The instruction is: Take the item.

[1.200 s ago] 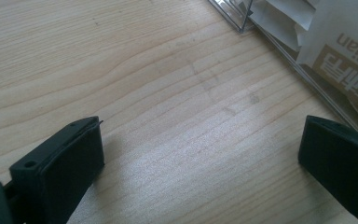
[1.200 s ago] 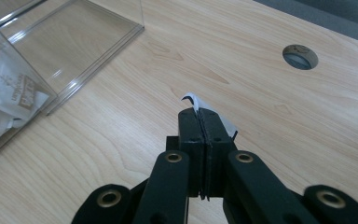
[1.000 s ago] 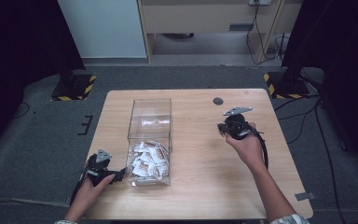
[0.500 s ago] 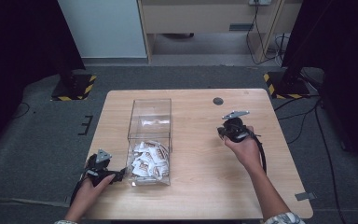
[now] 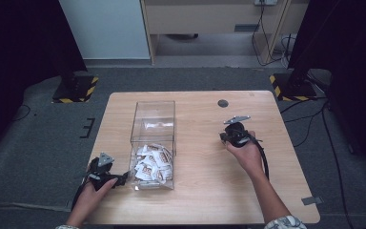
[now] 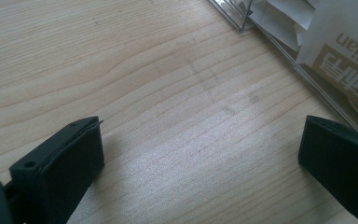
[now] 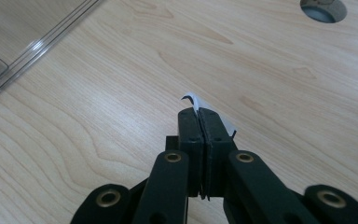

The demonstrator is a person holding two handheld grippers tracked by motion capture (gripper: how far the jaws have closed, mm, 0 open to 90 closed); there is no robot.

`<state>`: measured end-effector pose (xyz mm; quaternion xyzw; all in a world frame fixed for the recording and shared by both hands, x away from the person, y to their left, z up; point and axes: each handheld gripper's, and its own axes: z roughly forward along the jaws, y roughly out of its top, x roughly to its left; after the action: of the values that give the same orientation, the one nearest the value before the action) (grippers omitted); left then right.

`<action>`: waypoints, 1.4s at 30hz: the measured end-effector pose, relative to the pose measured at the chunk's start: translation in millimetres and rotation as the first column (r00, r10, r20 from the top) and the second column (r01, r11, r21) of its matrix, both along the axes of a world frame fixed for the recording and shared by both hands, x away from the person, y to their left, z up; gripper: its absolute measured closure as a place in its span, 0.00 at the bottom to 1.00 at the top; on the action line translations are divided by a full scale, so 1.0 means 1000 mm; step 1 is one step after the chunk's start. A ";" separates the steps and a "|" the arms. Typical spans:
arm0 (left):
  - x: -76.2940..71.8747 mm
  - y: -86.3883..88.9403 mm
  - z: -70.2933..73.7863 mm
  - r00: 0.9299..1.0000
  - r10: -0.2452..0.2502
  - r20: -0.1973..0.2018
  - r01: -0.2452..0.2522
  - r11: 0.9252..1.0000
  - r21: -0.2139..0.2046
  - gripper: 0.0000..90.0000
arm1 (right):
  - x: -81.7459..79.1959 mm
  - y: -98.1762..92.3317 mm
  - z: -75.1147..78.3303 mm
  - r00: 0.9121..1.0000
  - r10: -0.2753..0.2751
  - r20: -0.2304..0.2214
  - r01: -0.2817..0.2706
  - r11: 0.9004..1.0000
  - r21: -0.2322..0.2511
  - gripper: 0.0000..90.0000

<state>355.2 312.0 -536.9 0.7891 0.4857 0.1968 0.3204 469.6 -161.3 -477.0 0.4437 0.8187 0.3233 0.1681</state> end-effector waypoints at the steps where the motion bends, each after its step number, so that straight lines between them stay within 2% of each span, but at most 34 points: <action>1: 0.000 0.000 0.000 1.000 0.000 0.000 0.000 1.000 0.000 0.00 | 0.000 0.001 -0.002 1.000 0.001 0.001 -0.001 1.000 -0.003 0.99; 19: 0.000 0.000 0.000 1.000 0.000 0.000 0.000 1.000 0.000 0.00 | 0.003 0.006 -0.011 1.000 -0.011 -0.018 0.011 1.000 -0.006 0.96; 26: 0.000 0.000 0.000 1.000 0.000 0.000 0.000 1.000 0.000 0.00 | 0.003 0.008 -0.013 1.000 -0.007 -0.011 0.007 1.000 -0.010 0.93; 32: 0.000 0.000 0.000 1.000 0.000 0.000 0.000 1.000 0.000 0.00 | 0.002 0.010 -0.013 1.000 -0.011 -0.026 0.011 1.000 0.003 0.88; 42: 0.000 0.000 0.000 1.000 0.000 0.000 0.000 1.000 0.000 0.00 | 0.002 0.010 -0.009 0.999 -0.023 -0.022 0.023 0.999 0.025 0.72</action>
<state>355.2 312.0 -536.9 0.7892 0.4857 0.1967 0.3204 472.0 -150.9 -485.7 0.4587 0.8113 0.3268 0.1571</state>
